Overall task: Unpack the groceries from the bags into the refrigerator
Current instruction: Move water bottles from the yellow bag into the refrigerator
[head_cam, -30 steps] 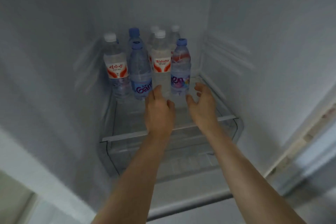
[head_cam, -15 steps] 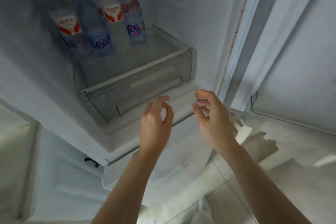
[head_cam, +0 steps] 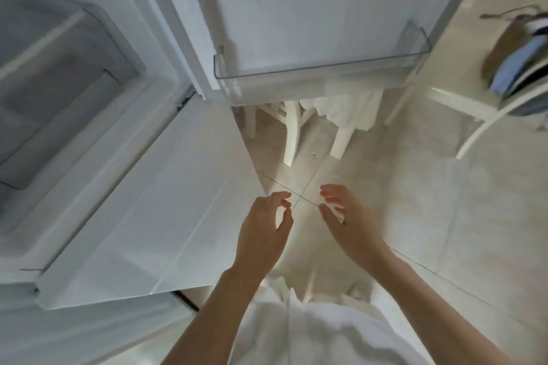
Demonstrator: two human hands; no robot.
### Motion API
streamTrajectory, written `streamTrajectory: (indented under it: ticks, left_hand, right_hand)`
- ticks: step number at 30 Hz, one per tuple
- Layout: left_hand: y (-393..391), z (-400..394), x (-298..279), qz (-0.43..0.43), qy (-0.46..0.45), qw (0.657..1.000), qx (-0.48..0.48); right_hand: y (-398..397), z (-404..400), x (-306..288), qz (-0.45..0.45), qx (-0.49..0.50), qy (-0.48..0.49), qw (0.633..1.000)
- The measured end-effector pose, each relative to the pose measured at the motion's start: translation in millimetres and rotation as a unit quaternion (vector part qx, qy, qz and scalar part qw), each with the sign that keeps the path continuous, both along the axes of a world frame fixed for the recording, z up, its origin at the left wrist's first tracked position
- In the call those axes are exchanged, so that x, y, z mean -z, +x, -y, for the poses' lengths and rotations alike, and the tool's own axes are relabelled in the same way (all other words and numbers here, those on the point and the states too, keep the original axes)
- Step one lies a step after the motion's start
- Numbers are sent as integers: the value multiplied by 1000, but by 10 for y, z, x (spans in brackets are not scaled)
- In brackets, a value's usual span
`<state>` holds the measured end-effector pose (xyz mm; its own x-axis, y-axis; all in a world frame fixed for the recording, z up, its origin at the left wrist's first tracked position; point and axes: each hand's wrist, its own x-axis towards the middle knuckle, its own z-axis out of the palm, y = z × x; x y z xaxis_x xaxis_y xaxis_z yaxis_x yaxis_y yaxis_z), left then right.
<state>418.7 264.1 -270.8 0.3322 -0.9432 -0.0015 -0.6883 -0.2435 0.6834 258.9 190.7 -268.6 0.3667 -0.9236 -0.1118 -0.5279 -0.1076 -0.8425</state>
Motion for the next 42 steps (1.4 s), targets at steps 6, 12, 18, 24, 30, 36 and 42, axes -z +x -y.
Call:
streamTrajectory:
  ticks: [6,12,18,24,30,36,42]
  left_hand:
    - [-1190,295,327,-37,69,994,75]
    - [-2127,681,502,-48,98,986,129]
    - [-2715,1243,499,-57,101,978,173]
    - [-2916,2009,522,-54,98,976,188]
    - [-2953,3014,545,-45,86,979,180]
    - [-2897,4066,498,-39,79,982,166]
    - [-2876,4903,462,-44,64,990,117]
  right_hand:
    - [-1448,-10,187,-43,82,48,995]
    - [-2485,166,260,-63,135,73,986]
    - [-3176,588,260,-58,202,75,975]
    - [-3432,1239,298,-53,221,82,970]
    - [-3466,2299,261,-53,214,63,973]
    - [-3317,3470,162,-61,158,35,985]
    - [-3249,4468,137,-63,121,30,990]
